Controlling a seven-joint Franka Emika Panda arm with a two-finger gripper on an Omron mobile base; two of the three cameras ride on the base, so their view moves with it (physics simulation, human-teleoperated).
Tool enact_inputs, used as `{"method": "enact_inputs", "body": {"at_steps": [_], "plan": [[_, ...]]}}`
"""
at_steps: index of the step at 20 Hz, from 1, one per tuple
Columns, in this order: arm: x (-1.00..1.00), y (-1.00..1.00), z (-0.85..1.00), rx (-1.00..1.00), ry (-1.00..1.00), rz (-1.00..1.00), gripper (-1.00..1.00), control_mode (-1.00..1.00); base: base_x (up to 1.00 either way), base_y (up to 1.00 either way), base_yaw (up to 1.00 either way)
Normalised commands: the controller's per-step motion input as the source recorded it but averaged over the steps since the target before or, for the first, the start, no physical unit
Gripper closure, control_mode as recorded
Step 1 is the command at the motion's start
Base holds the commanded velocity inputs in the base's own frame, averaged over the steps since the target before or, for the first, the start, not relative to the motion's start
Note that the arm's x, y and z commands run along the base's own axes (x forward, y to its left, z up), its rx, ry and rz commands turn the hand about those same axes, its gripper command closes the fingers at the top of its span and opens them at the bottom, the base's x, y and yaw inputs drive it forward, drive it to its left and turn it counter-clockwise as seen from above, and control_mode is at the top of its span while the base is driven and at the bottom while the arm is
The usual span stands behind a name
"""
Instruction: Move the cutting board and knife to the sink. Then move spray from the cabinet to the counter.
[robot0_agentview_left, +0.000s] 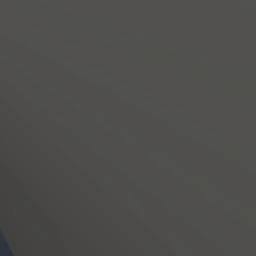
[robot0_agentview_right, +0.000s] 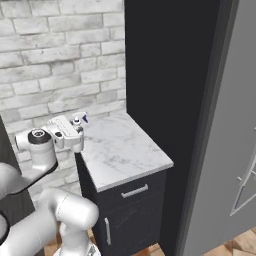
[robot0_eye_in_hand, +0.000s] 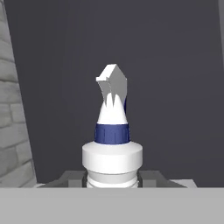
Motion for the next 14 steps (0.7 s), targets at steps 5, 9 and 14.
{"method": "enact_inputs", "body": {"at_steps": [5,9,14], "plan": [[0.01,0.00,-0.23,-0.01,-0.01,-0.03,1.00,-1.00,0.00,0.00,0.00],[0.04,0.00,-0.18,0.00,0.00,-0.02,1.00,-1.00,0.00,0.00,0.00],[0.13,0.00,-0.05,0.00,0.00,-0.02,1.00,-1.00,0.00,0.00,0.00]]}}
